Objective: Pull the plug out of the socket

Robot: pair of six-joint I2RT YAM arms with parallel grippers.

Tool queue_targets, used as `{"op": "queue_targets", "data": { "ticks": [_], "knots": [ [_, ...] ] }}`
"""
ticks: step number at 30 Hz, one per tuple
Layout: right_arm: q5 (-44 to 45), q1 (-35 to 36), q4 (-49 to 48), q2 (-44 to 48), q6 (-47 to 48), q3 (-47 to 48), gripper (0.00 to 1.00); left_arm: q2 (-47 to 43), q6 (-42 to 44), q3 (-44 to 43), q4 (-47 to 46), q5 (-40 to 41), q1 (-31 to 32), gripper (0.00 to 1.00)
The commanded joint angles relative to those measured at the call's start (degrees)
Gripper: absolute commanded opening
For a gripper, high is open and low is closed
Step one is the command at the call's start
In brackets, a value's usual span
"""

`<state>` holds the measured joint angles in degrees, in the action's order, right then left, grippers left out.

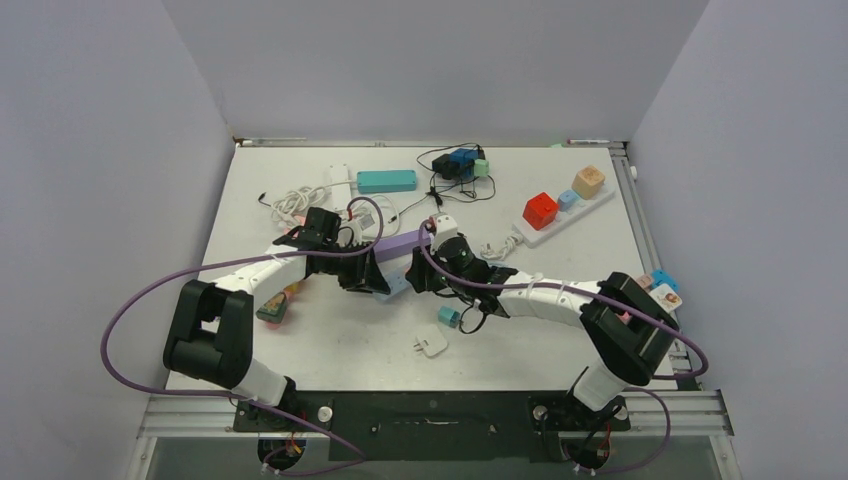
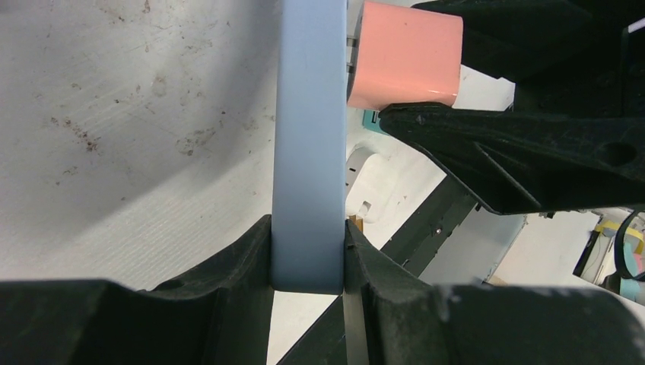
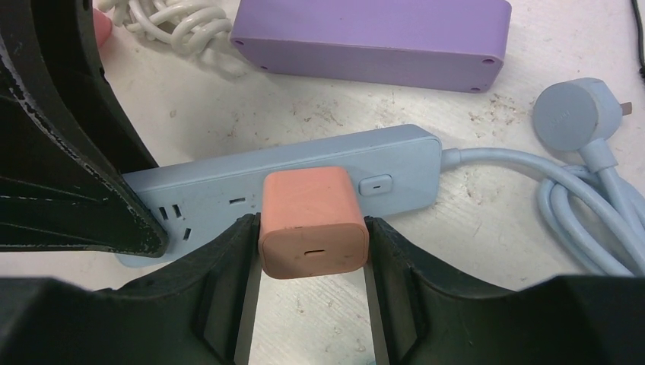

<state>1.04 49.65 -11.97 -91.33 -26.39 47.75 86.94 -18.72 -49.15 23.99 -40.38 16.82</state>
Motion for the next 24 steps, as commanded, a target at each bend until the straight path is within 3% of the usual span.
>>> {"op": "queue_targets", "data": {
  "ticks": [1, 6, 15, 19, 24],
  "knots": [
    [-4.71, -5.38, -3.49, 4.22, -2.01, -1.22, 0.05, 0.56, -0.54, -1.54, 0.82, 3.71, -0.47, 0.0],
    [-11.53, -11.61, -3.94, 3.93, -2.42, -1.75, 0.05, 0.81, -0.53, -1.56, 0.9, 3.63, -0.43, 0.0],
    [-11.9, -12.16, -2.51, 4.0, -0.38, -0.85, 0.05, 1.03, -0.46, -1.65, 0.84, 3.47, -0.47, 0.0],
    [-10.77, -10.93, -1.83, 5.29, 1.57, -1.08, 0.05, 0.95, 1.2, -2.65, 3.3, 7.61, 0.11, 0.0],
    [-3.08, -3.93, 2.85, 7.95, 6.6, -1.27, 0.05, 0.95, 2.7, -3.37, 5.03, 10.38, 1.4, 0.0]
  ]
}}
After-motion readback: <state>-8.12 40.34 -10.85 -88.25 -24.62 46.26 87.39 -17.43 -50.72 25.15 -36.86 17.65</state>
